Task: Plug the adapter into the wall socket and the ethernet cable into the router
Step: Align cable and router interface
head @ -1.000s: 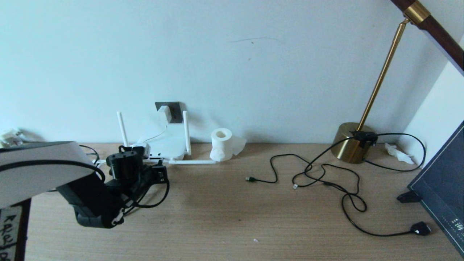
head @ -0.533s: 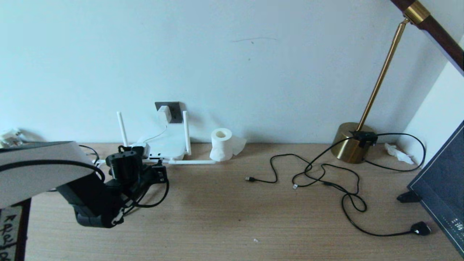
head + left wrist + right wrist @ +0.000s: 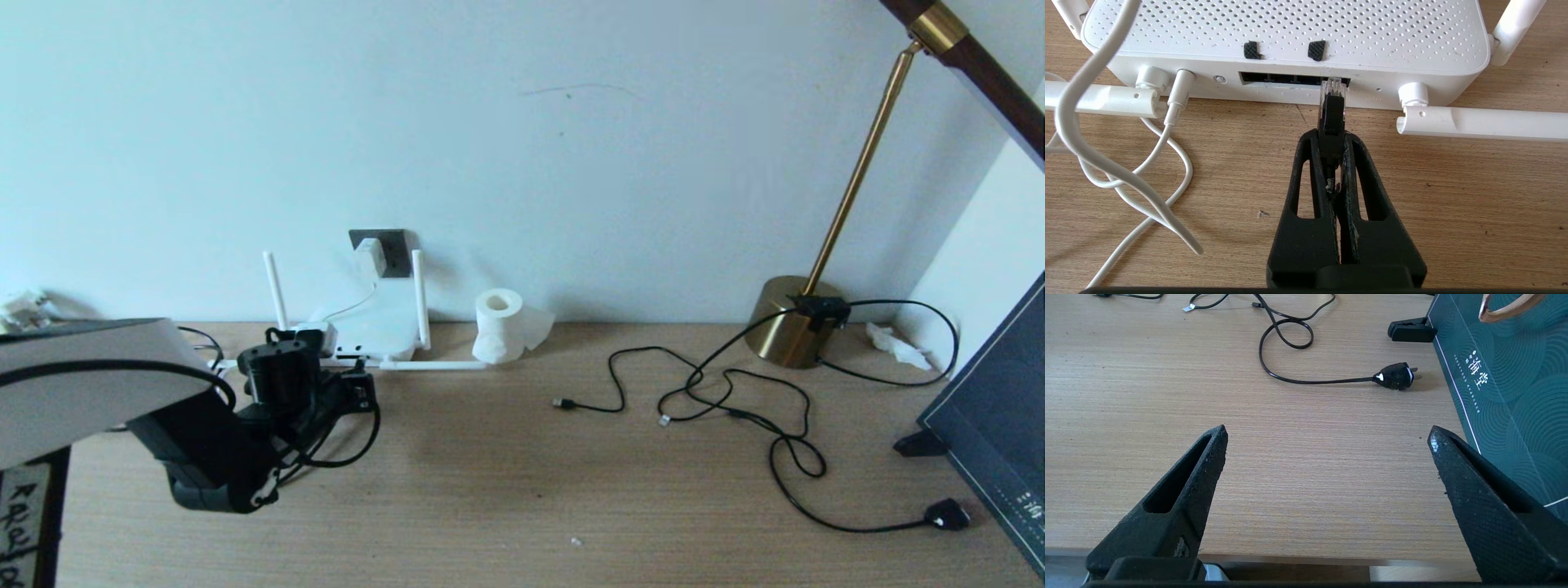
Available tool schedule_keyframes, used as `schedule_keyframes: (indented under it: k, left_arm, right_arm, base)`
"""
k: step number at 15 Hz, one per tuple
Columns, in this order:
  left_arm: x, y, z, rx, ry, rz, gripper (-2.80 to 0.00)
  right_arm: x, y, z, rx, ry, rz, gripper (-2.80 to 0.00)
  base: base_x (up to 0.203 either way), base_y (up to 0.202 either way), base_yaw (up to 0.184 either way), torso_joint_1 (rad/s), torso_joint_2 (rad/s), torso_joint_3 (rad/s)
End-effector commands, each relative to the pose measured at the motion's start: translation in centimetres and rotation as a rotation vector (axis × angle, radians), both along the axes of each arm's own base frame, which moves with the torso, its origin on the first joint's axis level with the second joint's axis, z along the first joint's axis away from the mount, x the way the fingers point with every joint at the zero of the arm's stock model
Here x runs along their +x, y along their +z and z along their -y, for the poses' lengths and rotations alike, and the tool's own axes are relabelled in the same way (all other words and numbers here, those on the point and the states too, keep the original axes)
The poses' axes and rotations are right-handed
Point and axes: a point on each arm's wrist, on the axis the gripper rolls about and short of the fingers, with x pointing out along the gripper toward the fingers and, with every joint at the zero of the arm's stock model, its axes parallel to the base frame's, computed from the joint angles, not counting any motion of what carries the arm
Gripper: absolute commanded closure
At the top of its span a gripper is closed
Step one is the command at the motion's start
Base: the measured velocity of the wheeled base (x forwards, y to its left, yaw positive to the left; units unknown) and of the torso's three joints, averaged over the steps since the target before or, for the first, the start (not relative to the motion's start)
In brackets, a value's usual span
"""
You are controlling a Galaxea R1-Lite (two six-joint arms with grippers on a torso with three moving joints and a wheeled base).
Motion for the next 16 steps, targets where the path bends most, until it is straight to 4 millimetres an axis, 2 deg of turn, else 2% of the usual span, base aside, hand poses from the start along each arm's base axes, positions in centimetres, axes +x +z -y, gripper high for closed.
schedule_keyframes:
  k: [1,16]
  left_arm:
    - [0.15,0.1,0.0,-0.001,0.002,0.011,0.0]
    - [0.56,0.33,-0.01,-0.007,0.003,0.027,0.0]
  right_arm:
    - [0.0,-0.01,0.0,-0.001,0.0,-0.003,-2.8]
    - [0.0,-0.01,0.0,-0.001,0.0,-0.003,-2.8]
  base:
    - [0.0,0.0,0.0,0.0,0.0,0.0]
    - [0.0,0.0,0.0,0.0,0.0,0.0]
